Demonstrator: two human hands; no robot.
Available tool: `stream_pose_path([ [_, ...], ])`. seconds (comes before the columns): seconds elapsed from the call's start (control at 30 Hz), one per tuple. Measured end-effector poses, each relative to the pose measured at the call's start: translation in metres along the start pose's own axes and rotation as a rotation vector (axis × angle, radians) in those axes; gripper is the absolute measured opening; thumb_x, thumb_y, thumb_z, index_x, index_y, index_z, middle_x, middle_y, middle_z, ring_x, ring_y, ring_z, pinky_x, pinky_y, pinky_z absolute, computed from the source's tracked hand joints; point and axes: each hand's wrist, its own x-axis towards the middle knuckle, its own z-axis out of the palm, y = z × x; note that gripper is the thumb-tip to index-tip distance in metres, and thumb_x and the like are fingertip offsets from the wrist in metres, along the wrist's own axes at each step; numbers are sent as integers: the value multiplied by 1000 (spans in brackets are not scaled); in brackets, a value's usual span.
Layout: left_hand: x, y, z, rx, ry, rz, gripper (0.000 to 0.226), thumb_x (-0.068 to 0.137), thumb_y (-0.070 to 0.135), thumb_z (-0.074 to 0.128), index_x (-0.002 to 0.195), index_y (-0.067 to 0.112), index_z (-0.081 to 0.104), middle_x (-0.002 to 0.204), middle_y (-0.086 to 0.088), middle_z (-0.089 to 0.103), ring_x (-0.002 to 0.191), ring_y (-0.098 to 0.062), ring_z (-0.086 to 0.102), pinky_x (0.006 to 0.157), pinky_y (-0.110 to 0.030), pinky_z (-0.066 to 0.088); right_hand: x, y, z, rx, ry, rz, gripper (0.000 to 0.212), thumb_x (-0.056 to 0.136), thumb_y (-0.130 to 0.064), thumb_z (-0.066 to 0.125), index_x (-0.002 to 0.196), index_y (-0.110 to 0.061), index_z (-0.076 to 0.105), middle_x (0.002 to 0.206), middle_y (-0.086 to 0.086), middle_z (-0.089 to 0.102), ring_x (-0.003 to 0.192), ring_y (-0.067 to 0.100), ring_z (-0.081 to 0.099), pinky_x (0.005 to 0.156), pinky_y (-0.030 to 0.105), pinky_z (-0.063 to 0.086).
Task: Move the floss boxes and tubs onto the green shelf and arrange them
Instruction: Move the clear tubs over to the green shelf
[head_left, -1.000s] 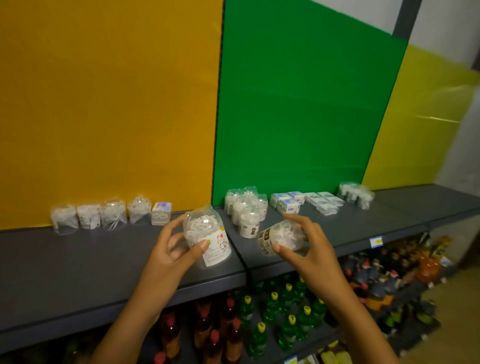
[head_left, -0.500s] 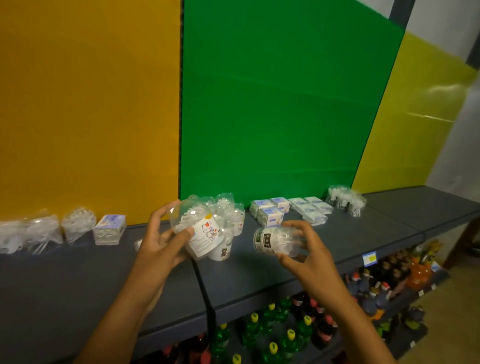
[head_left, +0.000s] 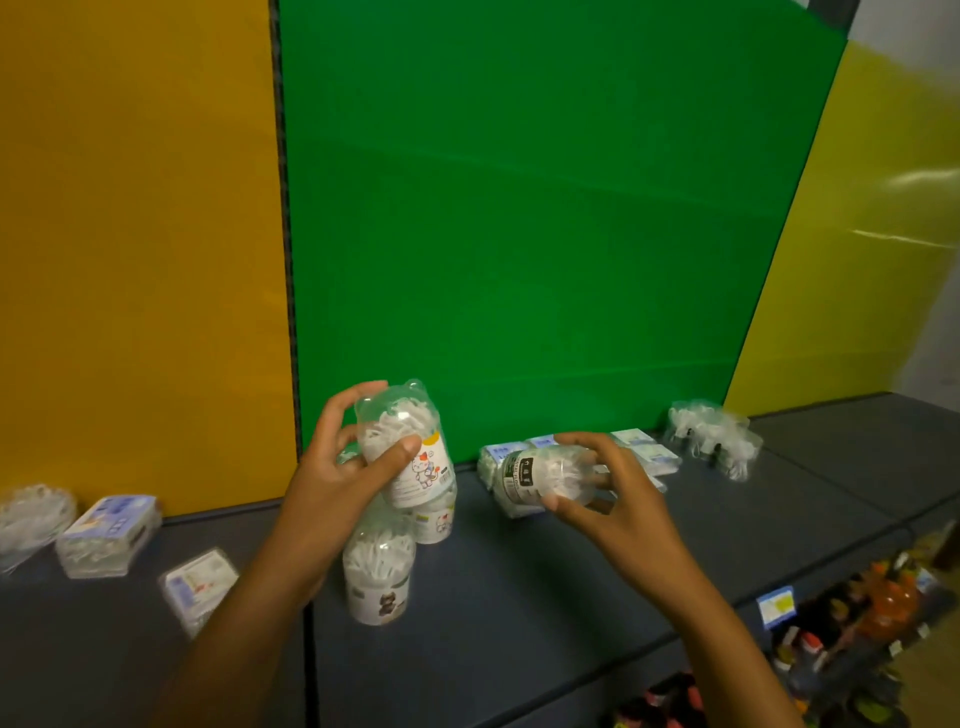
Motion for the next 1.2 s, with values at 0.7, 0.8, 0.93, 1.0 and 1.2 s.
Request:
stream_pose_path([
  [0.7,-12,-43,61,1026,96,45,59,70,33,82,119,41,50,125,16,47,107,-2,52,88,-15,44,65,79,-9,192,-224,-123,50,79,-22,81,119,-36,56,118,-5,58,98,3,60,82,29,56],
  [0.8,-18,-48,63,1183,98,20,60,71,36,81,121,40,49,124,14,51,114,-7,49,91,-26,43,61,81,1,212,-261,-148,51,79,-22,81,120,-39,56,118,-9,58,100,2,60,83,27,55],
  [0.93,-22,-52,68,1333,108,-31,60,72,43,78,123,42,47,128,6,49,122,-16,42,98,-33,37,57,82,4,209,-256,-155,52,80,-21,79,123,-39,55,118,-11,56,101,-2,58,88,30,53],
  [1.0,-23,-54,71,1389,72,-37,60,73,44,76,125,39,48,131,4,49,124,-17,38,100,-33,33,54,80,3,222,-238,-142,51,82,-21,78,124,-38,54,119,-10,56,101,-4,57,87,25,51],
  [1.2,-24,-70,67,1508,96,-37,60,71,51,74,123,39,47,126,3,50,118,-19,42,94,-33,34,52,76,-2,140,-231,-145,50,83,-23,76,125,-38,53,119,-7,56,105,2,56,89,23,46],
])
